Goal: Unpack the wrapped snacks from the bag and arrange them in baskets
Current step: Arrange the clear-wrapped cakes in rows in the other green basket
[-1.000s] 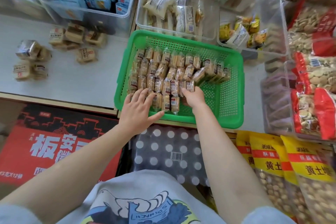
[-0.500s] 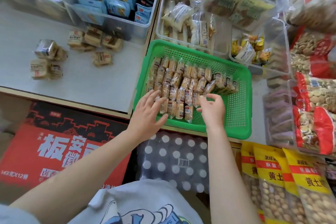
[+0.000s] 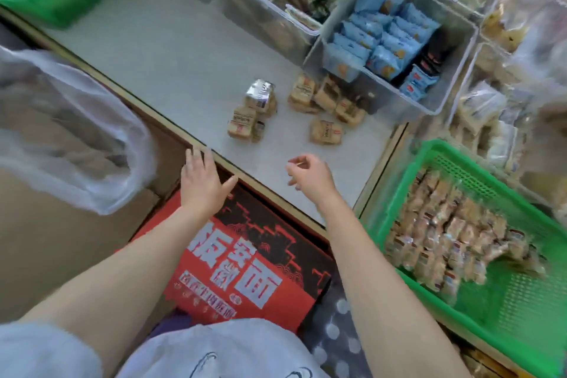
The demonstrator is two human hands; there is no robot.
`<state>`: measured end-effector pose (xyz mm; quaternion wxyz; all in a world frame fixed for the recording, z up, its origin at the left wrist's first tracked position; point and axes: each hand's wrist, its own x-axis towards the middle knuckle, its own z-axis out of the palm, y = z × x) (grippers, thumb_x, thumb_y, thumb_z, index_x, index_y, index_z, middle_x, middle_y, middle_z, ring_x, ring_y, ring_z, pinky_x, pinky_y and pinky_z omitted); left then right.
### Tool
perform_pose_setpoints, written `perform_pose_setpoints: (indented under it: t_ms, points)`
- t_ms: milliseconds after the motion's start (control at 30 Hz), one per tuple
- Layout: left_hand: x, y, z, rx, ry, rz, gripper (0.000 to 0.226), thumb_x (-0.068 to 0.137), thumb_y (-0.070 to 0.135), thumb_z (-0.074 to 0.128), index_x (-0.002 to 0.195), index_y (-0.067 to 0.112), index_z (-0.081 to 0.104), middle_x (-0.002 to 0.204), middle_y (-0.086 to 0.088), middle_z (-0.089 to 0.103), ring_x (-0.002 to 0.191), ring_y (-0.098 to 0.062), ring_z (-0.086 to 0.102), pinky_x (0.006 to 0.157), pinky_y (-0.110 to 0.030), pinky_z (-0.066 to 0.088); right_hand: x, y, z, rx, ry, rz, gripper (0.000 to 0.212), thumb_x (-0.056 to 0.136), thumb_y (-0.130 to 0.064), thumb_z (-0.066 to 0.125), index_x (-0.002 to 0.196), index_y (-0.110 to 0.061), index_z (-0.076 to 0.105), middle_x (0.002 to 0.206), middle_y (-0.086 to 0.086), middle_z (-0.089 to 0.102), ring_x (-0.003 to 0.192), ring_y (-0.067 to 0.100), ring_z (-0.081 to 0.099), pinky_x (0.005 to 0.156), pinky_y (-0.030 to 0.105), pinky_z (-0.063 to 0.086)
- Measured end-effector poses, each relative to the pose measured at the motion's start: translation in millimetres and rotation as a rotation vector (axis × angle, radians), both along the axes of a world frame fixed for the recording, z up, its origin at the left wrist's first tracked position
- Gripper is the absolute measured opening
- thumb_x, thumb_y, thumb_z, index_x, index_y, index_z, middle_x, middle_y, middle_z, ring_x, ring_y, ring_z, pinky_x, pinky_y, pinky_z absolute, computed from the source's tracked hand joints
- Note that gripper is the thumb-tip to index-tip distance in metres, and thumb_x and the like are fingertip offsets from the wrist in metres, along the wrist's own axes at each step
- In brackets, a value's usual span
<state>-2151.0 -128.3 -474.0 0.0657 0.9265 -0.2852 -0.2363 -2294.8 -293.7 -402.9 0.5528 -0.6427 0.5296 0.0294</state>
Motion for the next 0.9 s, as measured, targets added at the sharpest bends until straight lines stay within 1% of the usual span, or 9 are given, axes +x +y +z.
perform_pose_setpoints:
  t_ms: [100,167,267,367,467,633,733,800,900]
  points:
    - [31.5,0.5,-10.0,0.031,0.047,-0.021,0.103,0.092,0.069,0.045,0.158,0.004,-0.001,0.166,-0.019,-0.010,0.154,-0.031,-0.007,0.124,-0.046,0.008,53.8,-1.5,-26.1,0.018,0.044,-0.038,0.011,0.093,-0.022,0.062,0.101,-0.016,0.057,0.096,0.005,0.064,0.082,0.021,0.065,0.071,0.034,0.054]
    - [38.5,1.6,-14.2,0.031,0.081,-0.042,0.107,0.090,0.072,0.044,0.158,0.007,-0.008,0.164,-0.015,-0.022,0.154,-0.028,-0.011,0.124,-0.044,0.006,84.6,-6.1,-40.6,0.008,0.070,-0.049,0.034,0.092,-0.036,0.066,0.116,-0.015,0.056,0.107,0.005,0.063,0.100,0.024,0.064,0.089,0.041,0.056]
    - [36.8,5.5,-19.6,0.023,0.072,-0.038,0.109,0.089,0.076,0.040,0.158,0.010,-0.013,0.162,-0.011,-0.029,0.154,-0.026,-0.011,0.124,-0.044,0.009,119.3,-12.5,-57.0,-0.017,0.130,-0.067,0.077,0.083,-0.058,0.071,0.139,-0.012,0.048,0.136,0.009,0.053,0.125,0.027,0.053,0.106,0.047,0.047]
    - [38.0,6.7,-25.7,0.038,0.048,-0.044,0.109,0.089,0.078,0.035,0.157,0.008,-0.016,0.161,-0.013,-0.032,0.154,-0.025,-0.010,0.124,-0.044,0.007,142.6,-16.3,-67.9,-0.111,0.220,0.063,0.086,0.074,-0.067,0.075,0.136,-0.013,0.054,0.142,0.013,0.040,0.138,0.027,0.037,0.116,0.040,0.034]
    - [37.3,9.1,-31.9,0.032,0.028,-0.052,0.110,0.090,0.079,0.032,0.155,0.007,-0.020,0.159,-0.013,-0.034,0.154,-0.024,-0.011,0.125,-0.045,0.005,151.3,-17.4,-68.5,-0.110,0.263,0.127,0.091,0.068,-0.068,0.079,0.134,-0.011,0.053,0.140,0.010,0.032,0.137,0.028,0.037,0.117,0.041,0.033]
    - [38.1,8.9,-30.4,0.021,0.056,-0.054,0.109,0.091,0.075,0.036,0.154,0.008,-0.023,0.156,-0.011,-0.040,0.153,-0.024,-0.015,0.125,-0.046,0.001,145.3,-4.9,-65.3,-0.160,0.326,0.215,0.092,0.063,-0.062,0.085,0.127,-0.014,0.039,0.131,0.009,0.052,0.128,0.030,0.046,0.106,0.050,0.043]
    - [37.7,9.0,-24.9,0.042,0.059,-0.054,0.109,0.091,0.074,0.036,0.155,0.008,-0.022,0.158,-0.011,-0.038,0.153,-0.023,-0.016,0.124,-0.045,0.001,132.8,10.7,-62.4,-0.127,0.259,0.121,0.079,0.066,-0.050,0.087,0.115,-0.019,0.033,0.118,0.005,0.057,0.110,0.025,0.058,0.092,0.042,0.052]
    - [40.8,9.2,-18.2,0.046,0.077,-0.055,0.107,0.091,0.074,0.037,0.156,0.009,-0.019,0.160,-0.011,-0.033,0.154,-0.024,-0.014,0.124,-0.045,0.003,116.2,16.6,-52.3,-0.088,0.218,0.024,0.074,0.070,-0.042,0.087,0.114,-0.020,0.033,0.115,0.002,0.057,0.099,0.020,0.060,0.083,0.034,0.052]
    - [45.0,7.6,0.3,0.074,0.113,-0.057,0.098,0.093,0.073,0.033,0.159,0.011,-0.003,0.165,-0.013,-0.019,0.154,-0.027,-0.009,0.123,-0.047,0.004,76.0,20.3,-27.2,-0.053,0.170,-0.072,0.076,0.070,-0.044,0.087,0.121,-0.019,0.036,0.113,-0.003,0.057,0.097,0.014,0.059,0.087,0.035,0.054]
